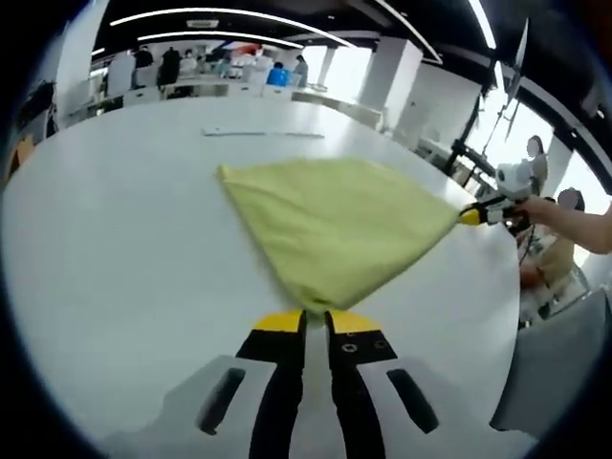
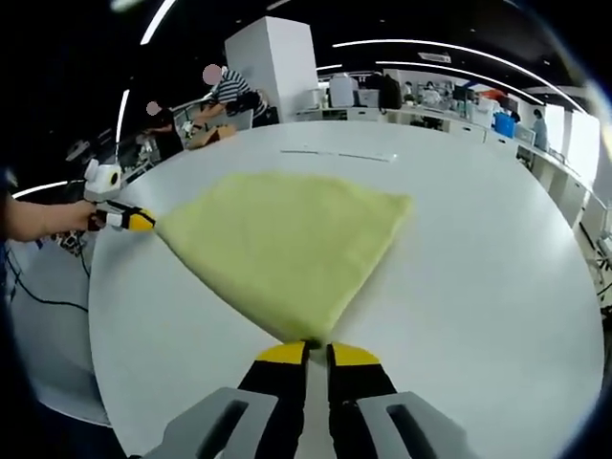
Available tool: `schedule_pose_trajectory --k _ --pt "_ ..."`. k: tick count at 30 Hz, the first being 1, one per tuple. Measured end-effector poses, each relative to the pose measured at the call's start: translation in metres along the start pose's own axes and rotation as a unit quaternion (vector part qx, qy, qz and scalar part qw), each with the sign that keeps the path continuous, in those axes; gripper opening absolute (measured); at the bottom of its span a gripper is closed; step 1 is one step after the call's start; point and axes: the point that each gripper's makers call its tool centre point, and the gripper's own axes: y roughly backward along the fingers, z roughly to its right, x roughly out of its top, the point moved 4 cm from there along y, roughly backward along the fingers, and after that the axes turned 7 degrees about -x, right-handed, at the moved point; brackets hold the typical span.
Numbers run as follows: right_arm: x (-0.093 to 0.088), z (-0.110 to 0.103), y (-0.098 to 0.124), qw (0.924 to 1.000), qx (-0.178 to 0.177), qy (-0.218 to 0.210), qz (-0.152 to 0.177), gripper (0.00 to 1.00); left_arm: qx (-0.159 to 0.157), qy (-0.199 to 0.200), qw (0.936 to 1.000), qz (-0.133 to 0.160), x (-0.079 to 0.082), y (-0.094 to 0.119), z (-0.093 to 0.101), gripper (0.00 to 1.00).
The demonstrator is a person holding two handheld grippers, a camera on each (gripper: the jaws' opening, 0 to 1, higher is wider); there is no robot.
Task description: Fold the garment on the visible template until the final outline fits inside the template.
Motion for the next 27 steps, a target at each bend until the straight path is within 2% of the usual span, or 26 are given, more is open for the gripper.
schedule_pose_trajectory --k 3,10,18,21,27 --pt "0.0 -0.002 0.001 1.0 0.004 0.007 0.002 0.0 -0.003 0.008 1.0 0.003 -0.001 -0.003 0.003 0.12" --pt "0.002 -0.001 0.003 0.9999 0.003 0.009 0.006 0.0 -0.004 0.007 0.9999 0.006 -0.001 -0.008 0.005 0.01" --pt "0.001 0.0 0.006 0.9998 0.007 0.018 0.009 0.0 -0.003 0.0 1.0 0.004 0.001 -0.004 0.005 0.0" --pt "0.001 0.002 0.007 0.9997 0.005 0.024 0.009 0.0 0.002 -0.016 0.9999 -0.005 0.0 -0.002 0.004 0.0" --pt "-0.001 0.002 0.01 0.9994 0.006 0.033 0.003 0.0 0.02 -0.017 0.9996 -0.01 -0.002 0.002 -0.005 0.0"
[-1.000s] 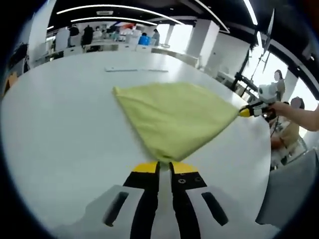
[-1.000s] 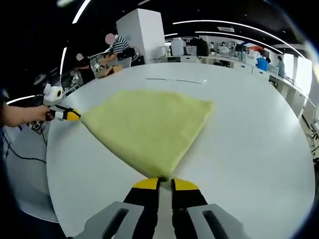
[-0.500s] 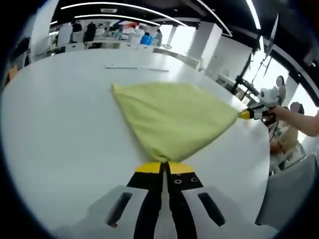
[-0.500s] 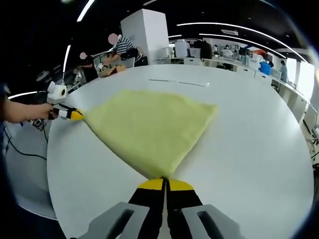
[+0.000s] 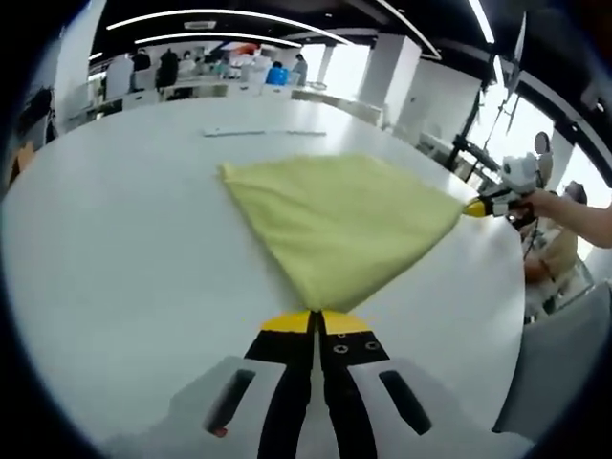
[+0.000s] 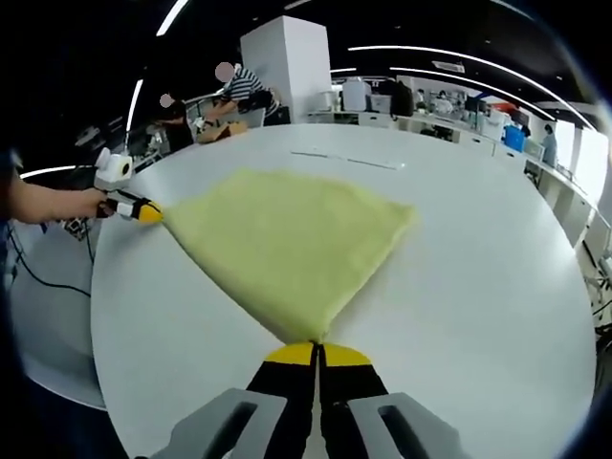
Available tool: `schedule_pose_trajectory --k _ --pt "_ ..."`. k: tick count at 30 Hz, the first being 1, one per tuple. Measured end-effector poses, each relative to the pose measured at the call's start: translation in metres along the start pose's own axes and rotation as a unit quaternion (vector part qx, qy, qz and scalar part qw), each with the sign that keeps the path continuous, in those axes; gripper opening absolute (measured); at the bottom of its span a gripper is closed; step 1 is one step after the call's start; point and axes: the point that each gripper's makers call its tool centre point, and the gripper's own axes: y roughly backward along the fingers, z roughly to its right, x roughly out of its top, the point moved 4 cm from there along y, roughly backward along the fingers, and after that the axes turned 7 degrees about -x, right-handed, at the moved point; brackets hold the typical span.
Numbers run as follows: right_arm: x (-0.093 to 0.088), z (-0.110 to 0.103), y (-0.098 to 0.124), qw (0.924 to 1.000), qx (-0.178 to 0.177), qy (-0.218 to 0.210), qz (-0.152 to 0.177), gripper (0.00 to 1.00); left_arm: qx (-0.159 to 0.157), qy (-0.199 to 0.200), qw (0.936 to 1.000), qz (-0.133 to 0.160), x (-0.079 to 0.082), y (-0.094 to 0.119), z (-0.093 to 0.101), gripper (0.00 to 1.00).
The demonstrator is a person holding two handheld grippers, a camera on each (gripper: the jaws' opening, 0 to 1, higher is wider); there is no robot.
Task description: Fold the garment on the visible template until the final outline fits inside the template.
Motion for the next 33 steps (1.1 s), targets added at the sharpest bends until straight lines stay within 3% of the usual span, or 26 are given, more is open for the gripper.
schedule_pose_trajectory --k 33 --pt "-0.018 -0.012 0.016 0.9997 0.007 -0.008 -0.021 0.0 -0.009 -0.025 0.9994 -0.022 -0.015 0.009 0.014 0.0"
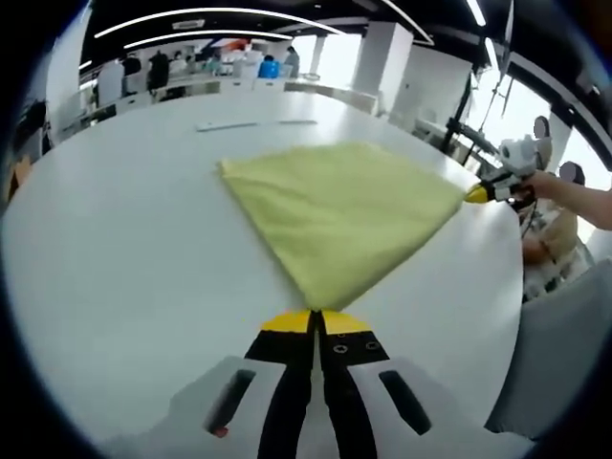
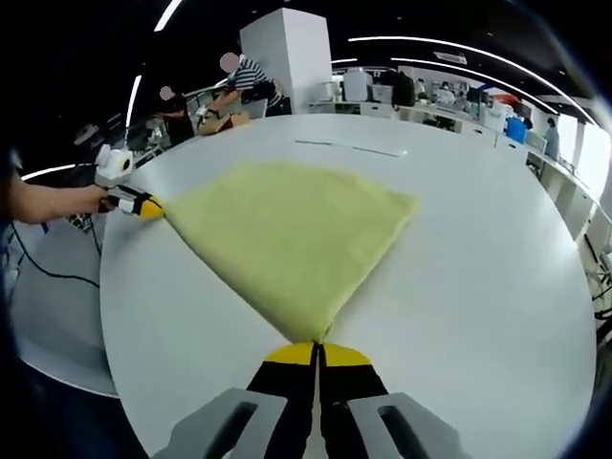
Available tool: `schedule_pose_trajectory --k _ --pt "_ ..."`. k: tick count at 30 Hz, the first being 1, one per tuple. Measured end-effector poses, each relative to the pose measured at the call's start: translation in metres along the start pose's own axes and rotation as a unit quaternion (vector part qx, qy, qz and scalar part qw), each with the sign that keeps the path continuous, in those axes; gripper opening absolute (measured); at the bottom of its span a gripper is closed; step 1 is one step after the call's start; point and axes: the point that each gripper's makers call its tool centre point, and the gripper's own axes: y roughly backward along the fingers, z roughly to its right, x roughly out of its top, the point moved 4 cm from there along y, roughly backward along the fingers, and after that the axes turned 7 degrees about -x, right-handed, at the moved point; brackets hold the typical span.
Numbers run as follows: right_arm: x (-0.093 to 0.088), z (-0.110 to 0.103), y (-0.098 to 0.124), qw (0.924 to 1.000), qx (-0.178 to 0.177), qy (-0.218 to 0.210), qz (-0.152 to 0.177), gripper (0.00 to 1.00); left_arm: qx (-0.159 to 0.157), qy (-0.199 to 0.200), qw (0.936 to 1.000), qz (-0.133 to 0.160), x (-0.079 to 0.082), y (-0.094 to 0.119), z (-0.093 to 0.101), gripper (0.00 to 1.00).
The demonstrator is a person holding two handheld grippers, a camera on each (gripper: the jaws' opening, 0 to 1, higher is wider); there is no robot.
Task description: Fold the garment on the visible template until the final outline fits inside the template.
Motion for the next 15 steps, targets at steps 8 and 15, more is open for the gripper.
schedule_pose_trajectory --k 8,15 --pt "-0.0063 -0.0024 0.0039 1.0 0.0 0.0 -0.004 0.0 0.003 -0.01 0.9999 -0.005 -0.0044 0.0026 0.0035 0.0" --pt "-0.0102 -0.0034 0.0074 1.0 0.0 -0.001 -0.006 0.0 0.002 -0.012 0.9999 -0.007 -0.0091 0.0039 0.0074 0.0"
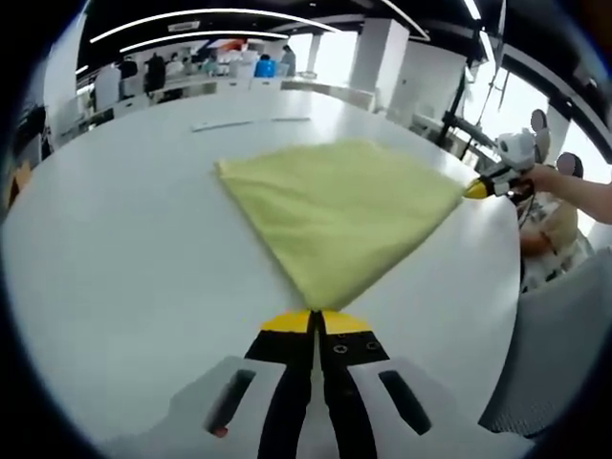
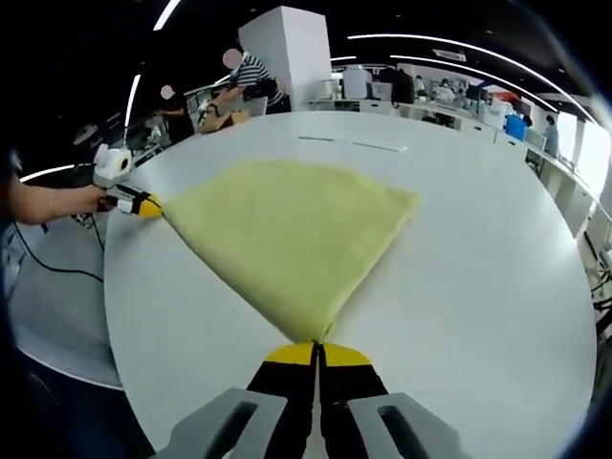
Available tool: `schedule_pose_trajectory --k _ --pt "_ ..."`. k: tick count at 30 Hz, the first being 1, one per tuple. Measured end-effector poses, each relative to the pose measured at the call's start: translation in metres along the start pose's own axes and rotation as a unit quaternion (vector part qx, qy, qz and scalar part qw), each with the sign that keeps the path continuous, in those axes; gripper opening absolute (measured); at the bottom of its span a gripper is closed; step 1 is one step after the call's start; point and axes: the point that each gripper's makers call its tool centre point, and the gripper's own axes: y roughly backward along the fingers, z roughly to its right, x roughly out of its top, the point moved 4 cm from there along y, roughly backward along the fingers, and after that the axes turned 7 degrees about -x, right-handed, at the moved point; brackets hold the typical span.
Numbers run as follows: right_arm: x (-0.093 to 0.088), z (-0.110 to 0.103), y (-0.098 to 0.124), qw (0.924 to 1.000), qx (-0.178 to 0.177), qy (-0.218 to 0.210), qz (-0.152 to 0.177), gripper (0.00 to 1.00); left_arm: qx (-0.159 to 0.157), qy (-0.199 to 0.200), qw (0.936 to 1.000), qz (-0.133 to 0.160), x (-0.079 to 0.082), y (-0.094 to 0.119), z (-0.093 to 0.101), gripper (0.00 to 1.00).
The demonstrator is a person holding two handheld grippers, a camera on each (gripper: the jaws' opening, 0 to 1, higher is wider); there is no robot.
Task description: Fold the garment on the visible template until the final outline fits inside the template.
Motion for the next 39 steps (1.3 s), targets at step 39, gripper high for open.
schedule_pose_trajectory --k 39 --pt "-0.013 -0.009 0.011 0.9999 0.003 -0.013 0.0 0.0 0.002 -0.037 0.9993 0.004 -0.004 0.011 0.019 0.07"
